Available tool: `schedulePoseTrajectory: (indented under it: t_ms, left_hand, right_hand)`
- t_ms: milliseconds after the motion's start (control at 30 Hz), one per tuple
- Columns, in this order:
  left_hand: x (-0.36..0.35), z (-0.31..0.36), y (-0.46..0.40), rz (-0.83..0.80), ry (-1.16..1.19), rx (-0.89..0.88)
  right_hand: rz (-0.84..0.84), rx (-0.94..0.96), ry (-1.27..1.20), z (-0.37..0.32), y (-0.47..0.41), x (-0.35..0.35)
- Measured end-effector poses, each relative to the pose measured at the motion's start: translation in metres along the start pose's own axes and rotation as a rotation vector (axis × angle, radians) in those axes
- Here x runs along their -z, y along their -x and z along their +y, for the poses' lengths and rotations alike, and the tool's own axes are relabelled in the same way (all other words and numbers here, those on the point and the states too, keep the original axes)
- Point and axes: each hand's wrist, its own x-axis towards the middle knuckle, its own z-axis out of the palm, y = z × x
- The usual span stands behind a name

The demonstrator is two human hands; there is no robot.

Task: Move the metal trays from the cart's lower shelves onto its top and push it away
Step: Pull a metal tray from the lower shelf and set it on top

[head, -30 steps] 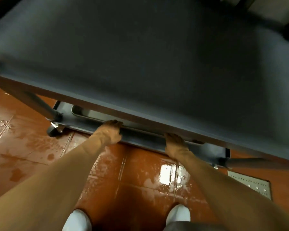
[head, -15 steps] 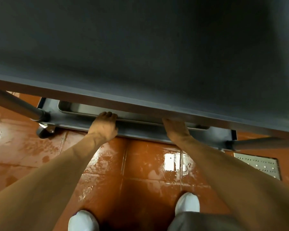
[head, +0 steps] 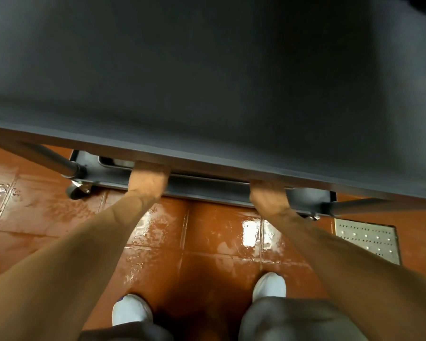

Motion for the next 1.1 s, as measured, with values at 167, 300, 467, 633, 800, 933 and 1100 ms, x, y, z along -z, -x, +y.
schedulePoseTrajectory:
  t_ms: [167,300,467,633,800,933,1100]
  left_hand:
    - [0.025,-0.008,0.036,-0.017,-0.038,-0.137]
    - [0.042,-0.003,0.069,0.094,0.041,-0.226]
    - [0.081,-0.006,0.109,0.024,0.075,-0.236]
    - [0.125,-0.016,0.157,-0.041,0.077,-0.269]
    - [0.178,-0.024,0.181,-0.144,0.089,-0.318]
    - [0.23,-0.025,0.196,-0.178,0.154,-0.311]
    - [0.304,-0.033,0.23,-0.211,0.174,-0.317]
  right_hand:
    - [0.092,-0.023,-0.162,-0.005,0.034,0.016]
    - [0.043,0.012,-0.149,0.003,0.057,0.029]
    - [0.097,0.019,-0.189,-0.002,0.101,0.078]
    - [0.068,0.075,-0.212,-0.005,0.153,0.123]
    - [-0.004,0.096,-0.234,0.002,0.182,0.181]
    - [-0.054,0.127,-0.255,0.013,0.199,0.231]
    - [-0.108,0.153,-0.297,0.029,0.235,0.317]
